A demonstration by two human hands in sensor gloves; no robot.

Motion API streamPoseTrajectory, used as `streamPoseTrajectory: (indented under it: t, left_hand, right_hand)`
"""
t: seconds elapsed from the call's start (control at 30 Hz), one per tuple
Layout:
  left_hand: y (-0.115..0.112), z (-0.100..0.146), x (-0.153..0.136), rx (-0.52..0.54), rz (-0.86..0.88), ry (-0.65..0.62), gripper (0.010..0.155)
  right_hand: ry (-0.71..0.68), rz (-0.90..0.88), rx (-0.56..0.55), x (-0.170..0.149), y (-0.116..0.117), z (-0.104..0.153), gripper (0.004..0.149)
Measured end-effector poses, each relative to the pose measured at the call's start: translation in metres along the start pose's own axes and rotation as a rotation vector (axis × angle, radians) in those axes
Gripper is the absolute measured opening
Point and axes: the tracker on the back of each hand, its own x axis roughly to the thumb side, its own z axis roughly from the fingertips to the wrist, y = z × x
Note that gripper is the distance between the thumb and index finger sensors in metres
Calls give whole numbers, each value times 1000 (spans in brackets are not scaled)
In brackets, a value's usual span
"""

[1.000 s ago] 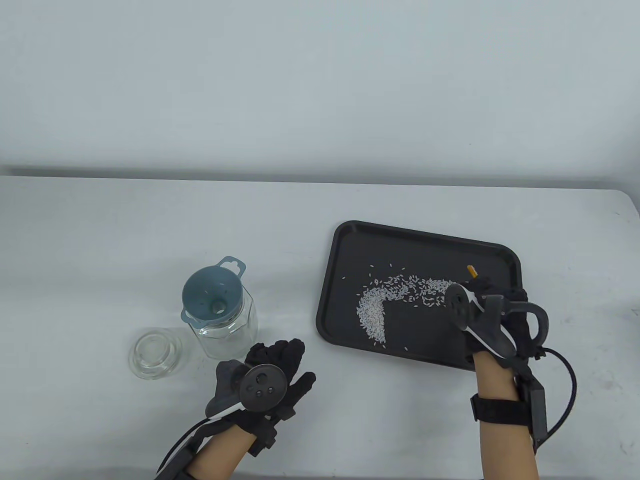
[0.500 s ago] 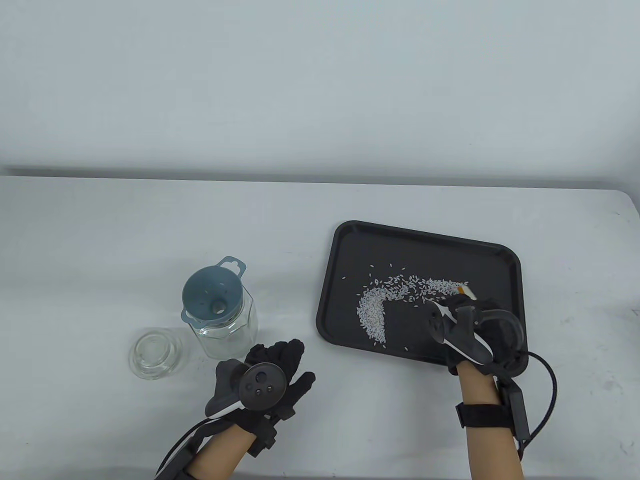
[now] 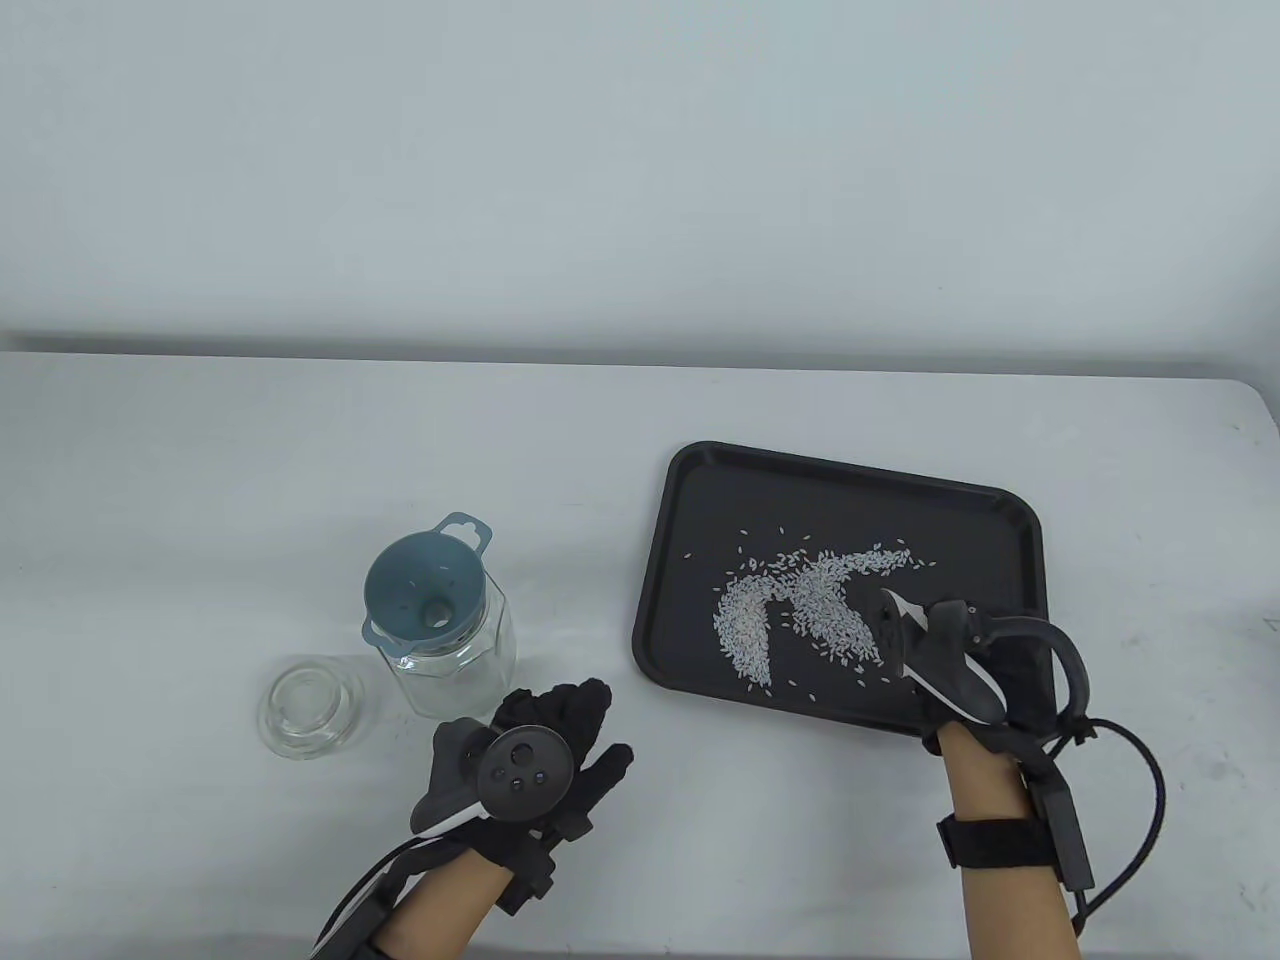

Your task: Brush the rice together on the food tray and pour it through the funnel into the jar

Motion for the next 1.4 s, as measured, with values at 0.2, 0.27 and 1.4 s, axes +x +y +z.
streamPoseTrajectory:
  t: [0.2,0.27,1.4]
  left_hand:
    - [0,1,-1,-4,1,6,73]
    - [0,2,-3,-5,3,11,73]
    - [2,1,-2,-14,15,21,73]
  right_hand:
    - [-79,-244,-75,58,-28,-3,49]
    - [-133,-318,-99,82,-38,-3,49]
    - [-3,-89,-37,41,11,-39,52]
